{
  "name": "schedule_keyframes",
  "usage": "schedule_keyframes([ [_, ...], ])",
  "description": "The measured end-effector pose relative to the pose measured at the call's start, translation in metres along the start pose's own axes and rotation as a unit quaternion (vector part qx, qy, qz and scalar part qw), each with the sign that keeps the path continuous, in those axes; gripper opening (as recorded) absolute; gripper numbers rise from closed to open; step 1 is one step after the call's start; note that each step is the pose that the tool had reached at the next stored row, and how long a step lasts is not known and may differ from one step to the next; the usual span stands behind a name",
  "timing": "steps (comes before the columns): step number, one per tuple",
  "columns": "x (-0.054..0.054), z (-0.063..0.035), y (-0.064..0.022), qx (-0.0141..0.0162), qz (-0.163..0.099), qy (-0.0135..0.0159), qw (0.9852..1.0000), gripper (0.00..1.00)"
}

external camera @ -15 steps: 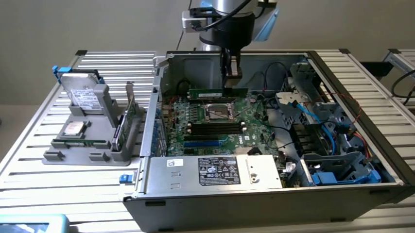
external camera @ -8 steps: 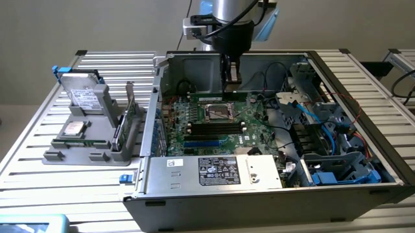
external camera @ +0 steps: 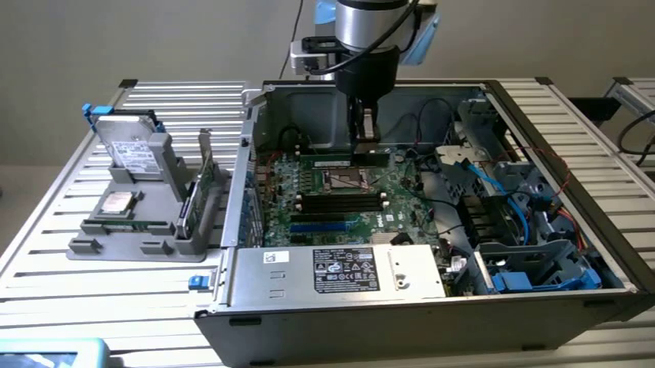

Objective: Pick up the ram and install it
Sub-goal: 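Insert the ram into the slot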

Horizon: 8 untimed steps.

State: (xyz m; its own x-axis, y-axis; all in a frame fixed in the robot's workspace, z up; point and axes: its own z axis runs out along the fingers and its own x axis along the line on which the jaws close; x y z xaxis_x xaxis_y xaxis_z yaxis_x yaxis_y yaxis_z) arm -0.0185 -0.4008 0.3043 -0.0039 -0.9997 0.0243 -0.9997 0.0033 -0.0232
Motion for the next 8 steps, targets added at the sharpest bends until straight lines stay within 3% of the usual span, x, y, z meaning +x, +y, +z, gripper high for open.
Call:
schedule_keyframes([
  [8, 0.0006, 0.0064, -0.0003, -0.0001, 0.0, 0.0001, 1.0, 0.13],
])
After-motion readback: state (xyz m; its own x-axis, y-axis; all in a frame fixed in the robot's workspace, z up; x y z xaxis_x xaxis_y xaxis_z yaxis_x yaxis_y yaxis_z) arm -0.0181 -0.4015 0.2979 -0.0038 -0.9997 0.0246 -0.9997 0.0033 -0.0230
